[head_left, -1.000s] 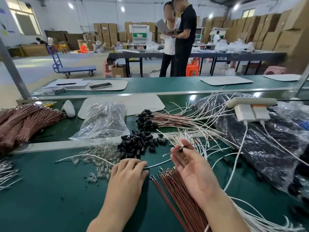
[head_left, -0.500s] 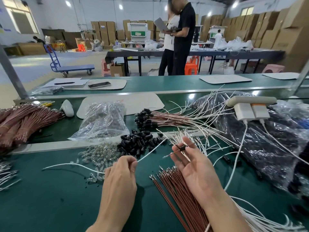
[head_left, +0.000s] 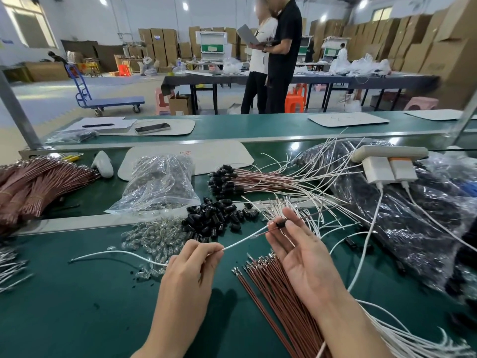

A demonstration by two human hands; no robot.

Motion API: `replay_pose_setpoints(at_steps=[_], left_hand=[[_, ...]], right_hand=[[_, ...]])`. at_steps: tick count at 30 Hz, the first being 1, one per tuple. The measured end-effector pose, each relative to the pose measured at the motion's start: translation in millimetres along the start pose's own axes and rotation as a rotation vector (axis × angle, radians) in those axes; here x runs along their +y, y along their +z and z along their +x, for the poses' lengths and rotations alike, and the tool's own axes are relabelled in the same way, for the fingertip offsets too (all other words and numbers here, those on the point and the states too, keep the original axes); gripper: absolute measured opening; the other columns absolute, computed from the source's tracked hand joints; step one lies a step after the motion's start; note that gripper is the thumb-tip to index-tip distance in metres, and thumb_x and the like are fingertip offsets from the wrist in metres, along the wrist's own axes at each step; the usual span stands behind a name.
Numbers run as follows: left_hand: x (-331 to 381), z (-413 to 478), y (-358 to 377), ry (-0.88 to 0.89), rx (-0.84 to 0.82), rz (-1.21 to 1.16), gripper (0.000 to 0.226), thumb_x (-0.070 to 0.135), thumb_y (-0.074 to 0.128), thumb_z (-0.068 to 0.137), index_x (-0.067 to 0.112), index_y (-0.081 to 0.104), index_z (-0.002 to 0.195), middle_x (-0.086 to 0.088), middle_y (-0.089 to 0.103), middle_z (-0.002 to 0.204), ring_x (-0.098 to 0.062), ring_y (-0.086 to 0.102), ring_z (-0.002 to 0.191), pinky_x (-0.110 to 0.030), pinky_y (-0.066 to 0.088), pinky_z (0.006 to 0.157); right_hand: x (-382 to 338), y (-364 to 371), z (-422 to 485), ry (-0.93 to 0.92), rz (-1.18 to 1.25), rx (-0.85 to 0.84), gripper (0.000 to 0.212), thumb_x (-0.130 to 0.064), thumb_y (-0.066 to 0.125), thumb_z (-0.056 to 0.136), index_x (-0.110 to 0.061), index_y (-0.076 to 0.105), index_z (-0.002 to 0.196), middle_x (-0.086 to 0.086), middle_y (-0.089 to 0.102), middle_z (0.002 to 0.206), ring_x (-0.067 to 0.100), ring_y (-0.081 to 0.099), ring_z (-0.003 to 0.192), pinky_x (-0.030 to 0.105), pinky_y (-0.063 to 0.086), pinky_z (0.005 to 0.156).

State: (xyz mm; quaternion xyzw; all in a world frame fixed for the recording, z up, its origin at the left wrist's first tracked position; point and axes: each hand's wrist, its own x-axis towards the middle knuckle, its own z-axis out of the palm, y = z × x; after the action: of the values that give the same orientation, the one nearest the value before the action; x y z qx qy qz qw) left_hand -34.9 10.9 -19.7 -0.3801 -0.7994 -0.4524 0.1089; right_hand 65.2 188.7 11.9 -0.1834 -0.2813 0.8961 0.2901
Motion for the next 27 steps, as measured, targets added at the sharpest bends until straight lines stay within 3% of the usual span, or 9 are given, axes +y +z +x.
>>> replay_pose_setpoints(at_steps=[21, 27], left_hand=[[-0.8, 0.5, -0.7, -0.029, 0.05, -0.022, 0.013, 0.035, 0.06, 0.095, 0.03, 0.07, 0.101, 0.02, 0.059, 0.095, -0.009, 0.06, 0.08, -0.041, 0.052, 0.073], [2.2, 0.2, -0.4, -0.014, -0.01, 0.005, 0.014, 0.04, 0.057, 0.096, 0.033, 0.069, 0.099, 0.023, 0.059, 0.094, -0.006, 0.06, 0.08, -0.036, 0.052, 0.071]], right_hand=[[5.0, 1.8, 0.2, 0.032, -0.164, -0.111, 0.028, -0.002, 0.058, 0.091, -0.01, 0.077, 0.11, 0.016, 0.073, 0.11, 0.026, 0.073, 0.094, 0.033, 0.061, 0.08], [3.4, -0.8, 1.0, 0.044, -0.146, -0.137, 0.032, -0.002, 0.059, 0.089, -0.008, 0.073, 0.118, 0.016, 0.072, 0.114, 0.026, 0.071, 0.096, 0.034, 0.061, 0.081]])
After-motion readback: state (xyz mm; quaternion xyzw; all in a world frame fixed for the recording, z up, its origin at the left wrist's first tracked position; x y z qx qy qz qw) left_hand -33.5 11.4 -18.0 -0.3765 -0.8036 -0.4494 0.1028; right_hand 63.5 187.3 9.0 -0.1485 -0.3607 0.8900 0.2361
